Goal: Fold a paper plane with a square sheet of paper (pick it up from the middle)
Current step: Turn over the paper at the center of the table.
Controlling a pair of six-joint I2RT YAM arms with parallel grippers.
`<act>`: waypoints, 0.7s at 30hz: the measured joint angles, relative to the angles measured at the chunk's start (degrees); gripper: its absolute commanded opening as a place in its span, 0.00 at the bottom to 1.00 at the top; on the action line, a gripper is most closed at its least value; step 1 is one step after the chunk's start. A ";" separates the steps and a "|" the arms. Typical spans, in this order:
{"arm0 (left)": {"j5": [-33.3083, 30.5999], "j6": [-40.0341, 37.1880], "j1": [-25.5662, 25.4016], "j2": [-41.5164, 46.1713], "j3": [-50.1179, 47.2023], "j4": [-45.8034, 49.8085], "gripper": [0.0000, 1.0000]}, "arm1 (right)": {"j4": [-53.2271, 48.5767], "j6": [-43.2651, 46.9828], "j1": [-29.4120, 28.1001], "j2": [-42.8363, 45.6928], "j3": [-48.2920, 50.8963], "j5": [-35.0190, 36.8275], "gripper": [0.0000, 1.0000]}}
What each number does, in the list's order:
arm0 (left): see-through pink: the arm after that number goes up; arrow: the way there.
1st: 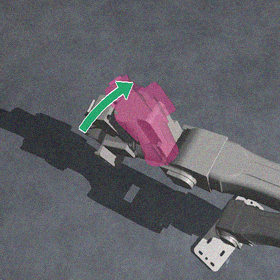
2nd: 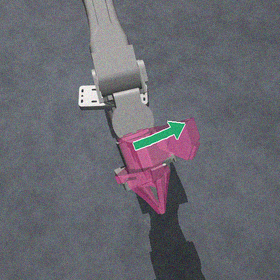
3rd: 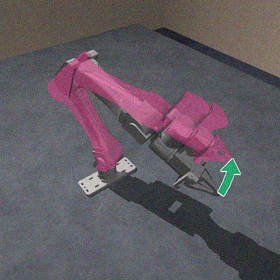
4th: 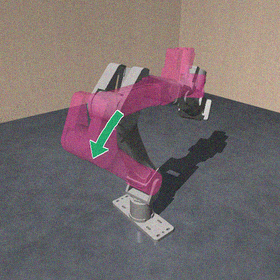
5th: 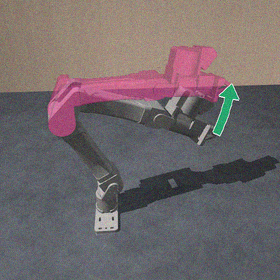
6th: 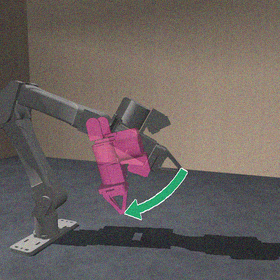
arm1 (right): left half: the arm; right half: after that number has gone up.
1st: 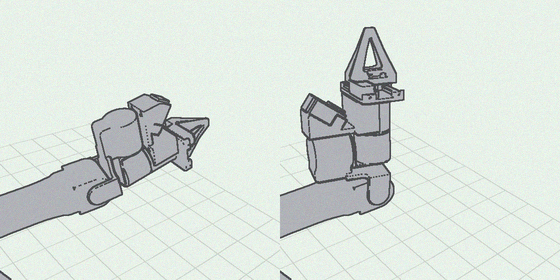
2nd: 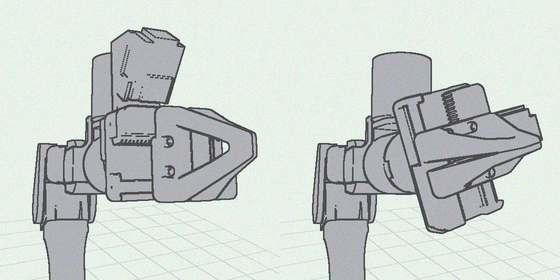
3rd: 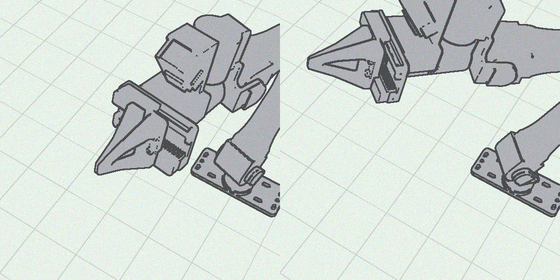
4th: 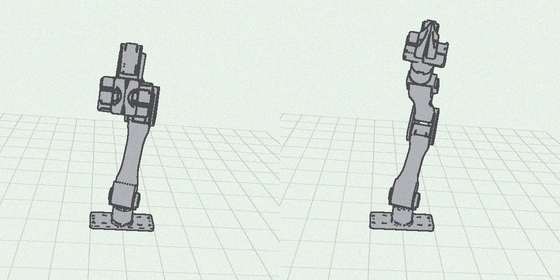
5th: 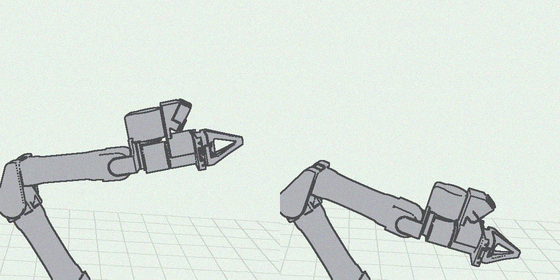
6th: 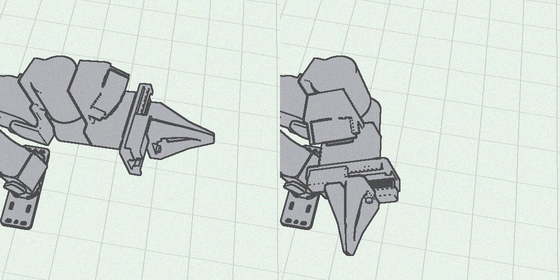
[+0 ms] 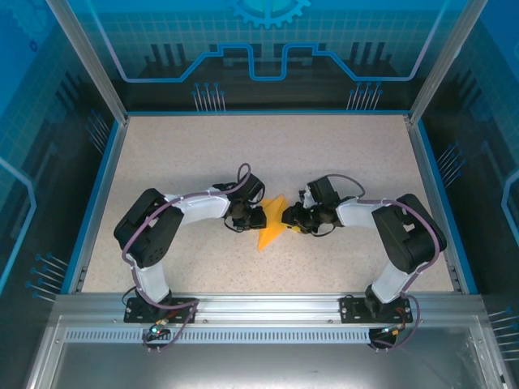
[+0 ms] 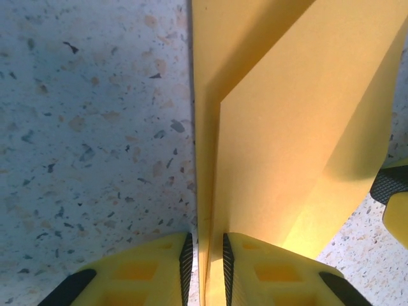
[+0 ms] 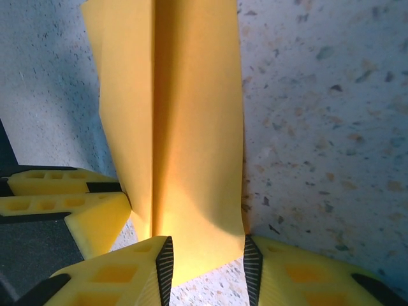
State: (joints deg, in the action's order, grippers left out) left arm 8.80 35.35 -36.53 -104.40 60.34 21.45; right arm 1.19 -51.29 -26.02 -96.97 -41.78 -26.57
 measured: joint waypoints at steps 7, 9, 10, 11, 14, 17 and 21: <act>0.02 -0.85 0.00 -0.24 0.39 0.57 0.24 | 0.44 -1.38 -0.35 -1.20 -1.07 -0.24 0.36; 0.02 -0.92 0.00 -0.24 0.39 0.57 0.24 | 0.74 -1.73 -0.35 -1.27 -1.07 -0.44 0.37; 0.02 -0.94 0.00 -0.24 0.39 0.57 0.24 | 1.05 -1.90 -0.42 -1.31 -1.07 -0.52 0.37; 0.02 -0.98 0.00 -0.24 0.39 0.57 0.24 | 1.42 -2.14 -0.50 -1.40 -1.07 -0.70 0.37; 0.02 -1.01 0.00 -0.24 0.39 0.57 0.24 | 2.67 -2.75 -0.74 -1.44 -1.09 -1.16 0.39; 0.02 -1.01 0.00 -0.24 0.42 0.57 0.24 | 4.26 -3.39 -0.96 -1.44 -1.09 -1.55 0.42; 0.02 -1.01 0.00 -0.24 0.42 0.57 0.24 | 5.49 -4.22 -1.68 -1.86 -2.05 -2.14 0.44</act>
State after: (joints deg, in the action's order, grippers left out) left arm 8.82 34.35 -36.53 -104.64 60.75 22.02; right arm 6.68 -55.51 -27.70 -98.83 -43.83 -28.71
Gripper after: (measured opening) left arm 0.242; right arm 0.439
